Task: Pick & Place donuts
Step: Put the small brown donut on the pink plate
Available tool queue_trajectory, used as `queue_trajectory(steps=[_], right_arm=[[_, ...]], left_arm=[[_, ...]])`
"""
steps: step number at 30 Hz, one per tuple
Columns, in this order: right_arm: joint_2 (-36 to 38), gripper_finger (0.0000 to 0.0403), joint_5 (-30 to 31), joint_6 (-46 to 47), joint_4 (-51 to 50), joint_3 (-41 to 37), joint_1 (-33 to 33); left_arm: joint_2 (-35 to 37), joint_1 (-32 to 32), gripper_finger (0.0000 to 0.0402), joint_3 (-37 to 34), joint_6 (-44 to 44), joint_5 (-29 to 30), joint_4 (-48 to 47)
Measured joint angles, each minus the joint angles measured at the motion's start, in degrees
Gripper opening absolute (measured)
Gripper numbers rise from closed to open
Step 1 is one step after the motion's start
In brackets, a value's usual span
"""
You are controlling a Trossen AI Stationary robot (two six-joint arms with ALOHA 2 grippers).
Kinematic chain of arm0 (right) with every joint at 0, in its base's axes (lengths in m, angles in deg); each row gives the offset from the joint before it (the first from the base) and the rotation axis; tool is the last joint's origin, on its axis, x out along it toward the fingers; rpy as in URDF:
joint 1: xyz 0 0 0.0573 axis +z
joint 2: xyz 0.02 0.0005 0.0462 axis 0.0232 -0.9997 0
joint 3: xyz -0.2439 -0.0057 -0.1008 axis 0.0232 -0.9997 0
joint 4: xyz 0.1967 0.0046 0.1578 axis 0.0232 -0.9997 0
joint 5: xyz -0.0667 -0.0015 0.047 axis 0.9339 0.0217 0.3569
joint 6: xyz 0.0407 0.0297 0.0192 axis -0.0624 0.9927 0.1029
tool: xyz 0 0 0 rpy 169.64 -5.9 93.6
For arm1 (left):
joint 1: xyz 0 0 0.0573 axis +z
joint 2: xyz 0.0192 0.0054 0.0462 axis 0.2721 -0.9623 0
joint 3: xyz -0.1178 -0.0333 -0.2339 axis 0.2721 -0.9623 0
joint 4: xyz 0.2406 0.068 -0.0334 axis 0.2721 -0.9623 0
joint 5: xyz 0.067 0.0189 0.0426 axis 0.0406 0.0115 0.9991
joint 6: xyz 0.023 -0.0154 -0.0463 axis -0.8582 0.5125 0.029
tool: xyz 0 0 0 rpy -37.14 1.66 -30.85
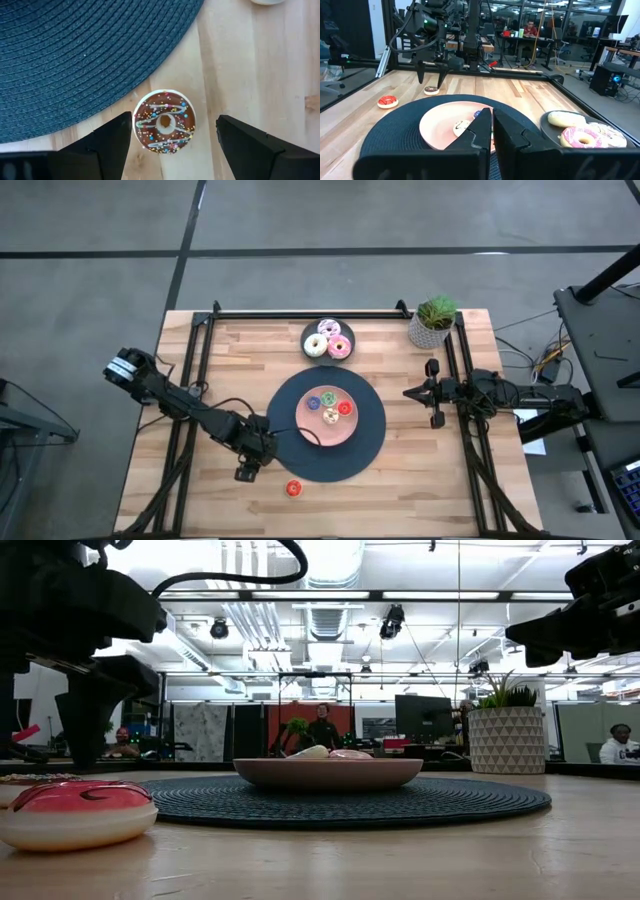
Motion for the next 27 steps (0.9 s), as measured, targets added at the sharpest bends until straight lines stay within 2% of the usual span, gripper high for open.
queue_trajectory(steps=[4,27], right_arm=[[0.0,0.0008,0.0,0.0,0.0,0.0,0.0],[0.1,0.0009,0.0,0.0,0.0,0.0,0.0]], left_arm=[[0.0,0.0,0.0262,-0.7,0.3,1.4,0.2],[0.0,0.0,0.0261,-3.7,2.2,1.1,4.0]])
